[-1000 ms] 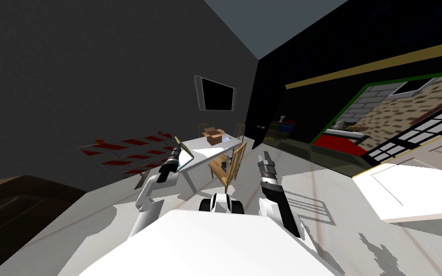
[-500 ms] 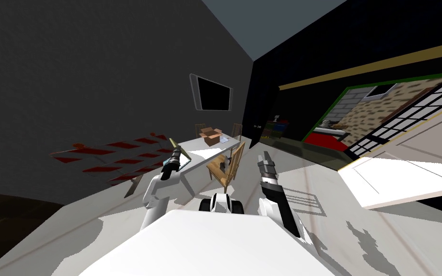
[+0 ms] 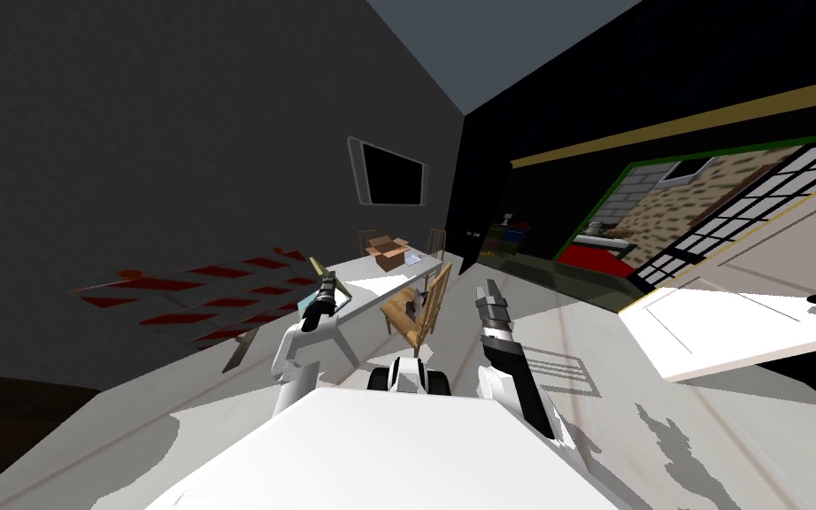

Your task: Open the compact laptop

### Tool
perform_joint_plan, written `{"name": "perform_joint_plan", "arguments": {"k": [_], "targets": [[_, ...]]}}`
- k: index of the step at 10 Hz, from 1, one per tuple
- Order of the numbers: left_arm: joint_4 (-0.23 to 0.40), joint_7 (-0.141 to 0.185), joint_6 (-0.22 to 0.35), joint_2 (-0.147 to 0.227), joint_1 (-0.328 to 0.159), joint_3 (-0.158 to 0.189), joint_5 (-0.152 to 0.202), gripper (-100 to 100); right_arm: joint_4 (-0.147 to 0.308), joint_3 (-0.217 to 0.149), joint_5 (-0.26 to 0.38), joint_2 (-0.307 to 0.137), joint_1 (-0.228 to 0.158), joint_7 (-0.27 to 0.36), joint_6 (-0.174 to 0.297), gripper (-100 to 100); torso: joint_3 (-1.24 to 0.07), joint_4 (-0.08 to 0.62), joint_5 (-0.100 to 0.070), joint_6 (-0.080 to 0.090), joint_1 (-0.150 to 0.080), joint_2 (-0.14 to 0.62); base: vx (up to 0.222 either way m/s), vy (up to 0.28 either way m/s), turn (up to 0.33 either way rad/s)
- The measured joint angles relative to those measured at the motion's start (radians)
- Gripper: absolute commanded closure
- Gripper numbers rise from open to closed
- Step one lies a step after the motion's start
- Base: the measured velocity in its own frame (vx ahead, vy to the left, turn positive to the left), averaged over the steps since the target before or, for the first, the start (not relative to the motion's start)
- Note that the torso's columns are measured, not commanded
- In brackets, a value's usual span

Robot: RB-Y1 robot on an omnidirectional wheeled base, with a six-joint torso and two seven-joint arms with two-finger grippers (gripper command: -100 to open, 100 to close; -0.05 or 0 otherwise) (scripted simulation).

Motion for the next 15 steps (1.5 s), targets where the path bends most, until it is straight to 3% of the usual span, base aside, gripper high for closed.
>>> {"name": "perform_joint_plan", "arguments": {"k": [1,3,15], "targets": [[-0.001,0.000,0.003,0.000,-0.001,0.000,0.000,100,0.000,0.000,0.000,0.000,0.000,0.000,0.000,0,0.001,0.000,0.000,0.000,-0.001,0.002,0.005,0.004,0.012],[0.013,0.004,-0.014,0.006,0.003,0.004,0.006,100,0.000,0.000,0.000,0.000,0.000,0.000,0.000,0,0.005,0.003,0.002,0.000,-0.002,0.007,0.003,-0.009,0.099],[0.180,0.186,-0.314,0.033,0.029,0.045,0.141,100,0.000,0.000,0.000,0.000,0.000,0.000,0.000,0,0.003,0.002,0.000,0.001,-0.002,0.005,-0.004,-0.015,0.064]]}}
